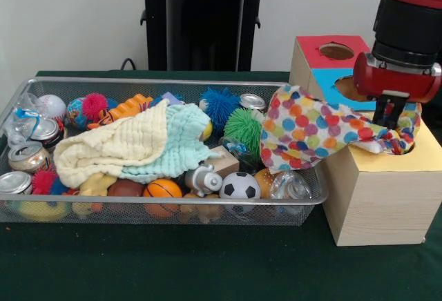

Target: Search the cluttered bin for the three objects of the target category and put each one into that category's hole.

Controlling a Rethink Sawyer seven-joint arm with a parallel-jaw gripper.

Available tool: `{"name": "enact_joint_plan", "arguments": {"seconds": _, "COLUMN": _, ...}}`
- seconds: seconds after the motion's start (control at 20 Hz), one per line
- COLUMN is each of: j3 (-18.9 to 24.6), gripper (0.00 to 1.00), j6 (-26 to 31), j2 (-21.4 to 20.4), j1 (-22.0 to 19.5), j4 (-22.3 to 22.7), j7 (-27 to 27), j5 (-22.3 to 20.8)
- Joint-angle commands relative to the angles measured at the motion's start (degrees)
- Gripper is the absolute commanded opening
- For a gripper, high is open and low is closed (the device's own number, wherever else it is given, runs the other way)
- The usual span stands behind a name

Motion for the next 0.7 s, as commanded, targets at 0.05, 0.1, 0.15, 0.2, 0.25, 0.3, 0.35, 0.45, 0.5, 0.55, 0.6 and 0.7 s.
{"name": "enact_joint_plan", "arguments": {"seconds": 0.05, "j3": 9.2, "gripper": 0.00, "j6": -4.4, "j2": 5.4, "j1": -3.6, "j4": 1.8, "j7": 8.4, "j5": 1.4}}
{"name": "enact_joint_plan", "arguments": {"seconds": 0.1, "j3": 9.1, "gripper": 0.00, "j6": -5.9, "j2": 6.1, "j1": -3.7, "j4": 1.6, "j7": 8.3, "j5": 0.8}}
{"name": "enact_joint_plan", "arguments": {"seconds": 0.15, "j3": 9.1, "gripper": 0.00, "j6": -8.3, "j2": 7.4, "j1": -4.1, "j4": 1.2, "j7": 8.3, "j5": 0.1}}
{"name": "enact_joint_plan", "arguments": {"seconds": 0.2, "j3": 9.6, "gripper": 0.00, "j6": -9.0, "j2": 8.4, "j1": -4.5, "j4": 0.6, "j7": 7.9, "j5": -0.3}}
{"name": "enact_joint_plan", "arguments": {"seconds": 0.25, "j3": 10.2, "gripper": 0.00, "j6": -9.8, "j2": 9.1, "j1": -5.1, "j4": 0.4, "j7": 7.3, "j5": -0.7}}
{"name": "enact_joint_plan", "arguments": {"seconds": 0.3, "j3": 10.9, "gripper": 0.00, "j6": -10.6, "j2": 9.8, "j1": -5.7, "j4": 0.1, "j7": 6.6, "j5": -1.2}}
{"name": "enact_joint_plan", "arguments": {"seconds": 0.35, "j3": 12.0, "gripper": 0.00, "j6": -10.4, "j2": 10.1, "j1": -6.6, "j4": 0.2, "j7": 5.5, "j5": -1.4}}
{"name": "enact_joint_plan", "arguments": {"seconds": 0.45, "j3": 13.5, "gripper": 0.00, "j6": -10.4, "j2": 10.5, "j1": -7.3, "j4": 0.3, "j7": 4.7, "j5": -1.6}}
{"name": "enact_joint_plan", "arguments": {"seconds": 0.5, "j3": 14.5, "gripper": 0.00, "j6": -10.5, "j2": 10.7, "j1": -7.8, "j4": 0.4, "j7": 4.3, "j5": -1.6}}
{"name": "enact_joint_plan", "arguments": {"seconds": 0.55, "j3": 15.1, "gripper": 0.00, "j6": -10.8, "j2": 11.3, "j1": -8.4, "j4": 0.2, "j7": 3.7, "j5": -2.0}}
{"name": "enact_joint_plan", "arguments": {"seconds": 0.6, "j3": 15.7, "gripper": 0.00, "j6": -11.9, "j2": 11.6, "j1": -8.5, "j4": 0.3, "j7": 3.7, "j5": -2.3}}
{"name": "enact_joint_plan", "arguments": {"seconds": 0.7, "j3": 16.9, "gripper": 0.00, "j6": -12.6, "j2": 12.5, "j1": -9.5, "j4": -0.3, "j7": 3.2, "j5": -2.6}}
